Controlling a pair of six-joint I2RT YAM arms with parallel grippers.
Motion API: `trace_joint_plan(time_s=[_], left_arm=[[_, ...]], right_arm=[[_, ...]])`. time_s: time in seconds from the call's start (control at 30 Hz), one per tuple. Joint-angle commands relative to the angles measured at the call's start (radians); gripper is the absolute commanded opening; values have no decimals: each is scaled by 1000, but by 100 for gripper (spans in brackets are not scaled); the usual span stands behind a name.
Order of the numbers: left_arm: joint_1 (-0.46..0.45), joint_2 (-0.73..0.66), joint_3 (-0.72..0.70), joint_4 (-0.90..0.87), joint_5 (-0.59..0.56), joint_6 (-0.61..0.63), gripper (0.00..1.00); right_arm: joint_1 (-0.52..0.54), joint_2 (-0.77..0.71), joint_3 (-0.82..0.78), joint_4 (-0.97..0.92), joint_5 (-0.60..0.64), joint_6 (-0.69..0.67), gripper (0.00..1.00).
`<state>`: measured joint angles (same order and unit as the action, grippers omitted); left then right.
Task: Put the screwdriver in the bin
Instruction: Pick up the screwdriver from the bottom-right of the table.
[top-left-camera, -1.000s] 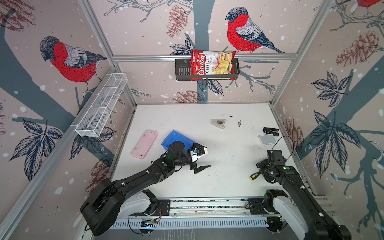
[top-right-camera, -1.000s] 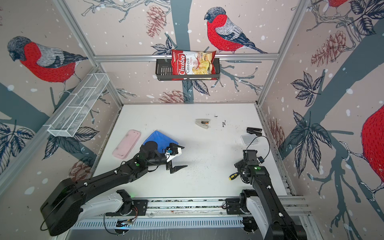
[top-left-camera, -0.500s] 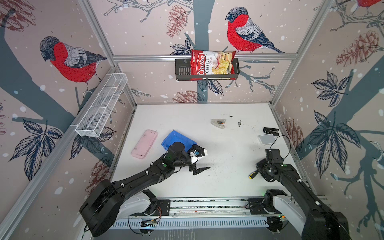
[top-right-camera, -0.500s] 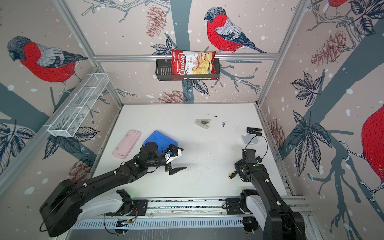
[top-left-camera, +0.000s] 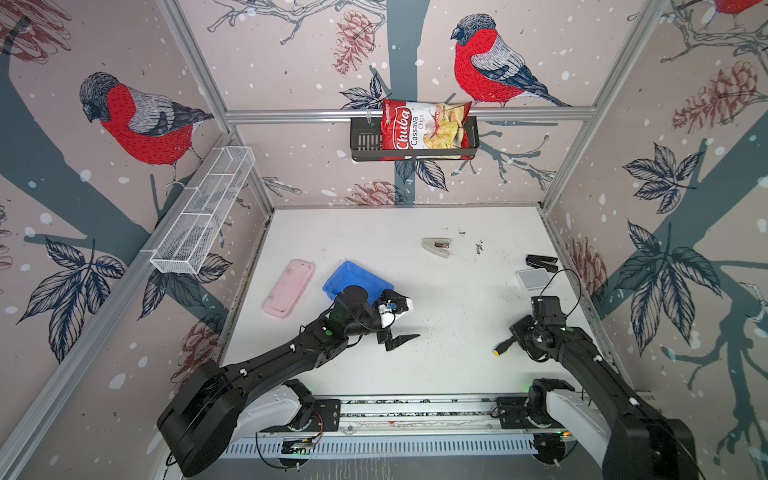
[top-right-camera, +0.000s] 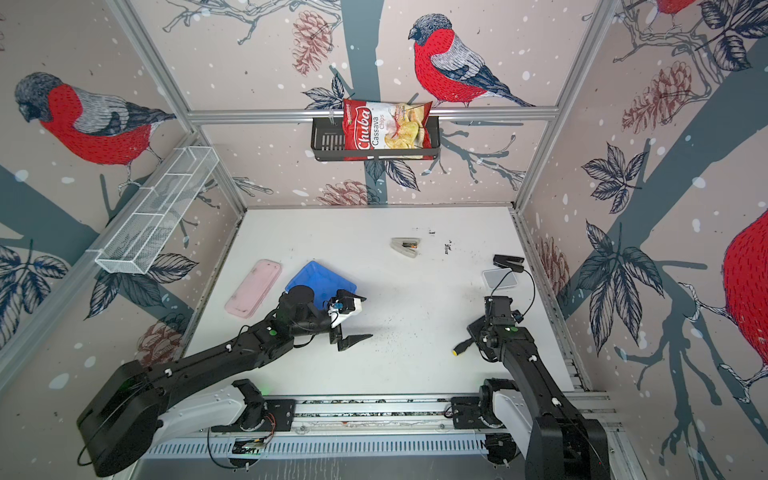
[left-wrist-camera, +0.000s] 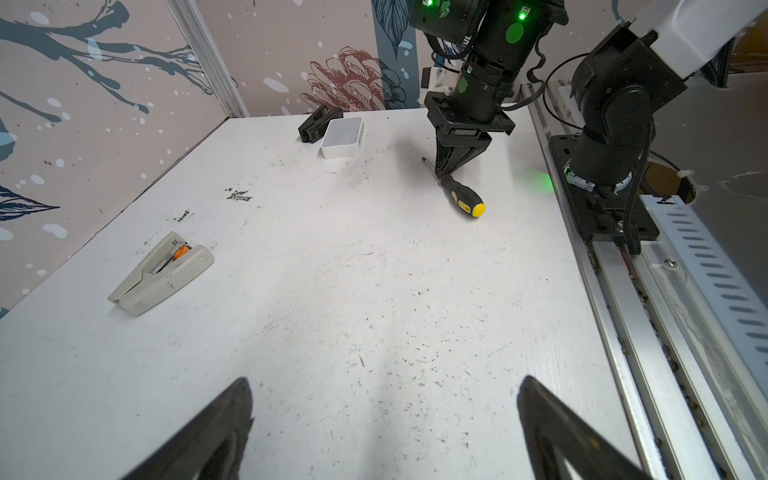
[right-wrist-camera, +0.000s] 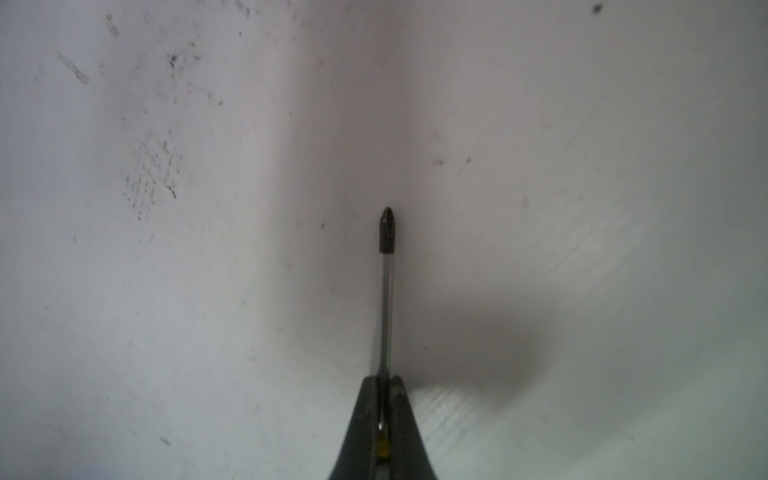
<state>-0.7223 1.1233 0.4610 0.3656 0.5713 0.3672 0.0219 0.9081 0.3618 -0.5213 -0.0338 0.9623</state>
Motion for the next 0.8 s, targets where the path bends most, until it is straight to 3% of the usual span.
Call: trace_joint_plan(time_s=[0.0,0.4,0.6,0.77], left_arm=[[-2,12,2,60,-10,-56,98],[-1,50,27,98,-22,-152,98],[0,47,25,156,-80,-248,98],[10,92,76,199,-148,-433,97]], right_arm=[[6,-22,21,-24,0,-35,0],[67,-10,93,-7,9,-90,0],[161,-12,144,103,-5,-136,0],[283,28,213,237,-1,-232,0]])
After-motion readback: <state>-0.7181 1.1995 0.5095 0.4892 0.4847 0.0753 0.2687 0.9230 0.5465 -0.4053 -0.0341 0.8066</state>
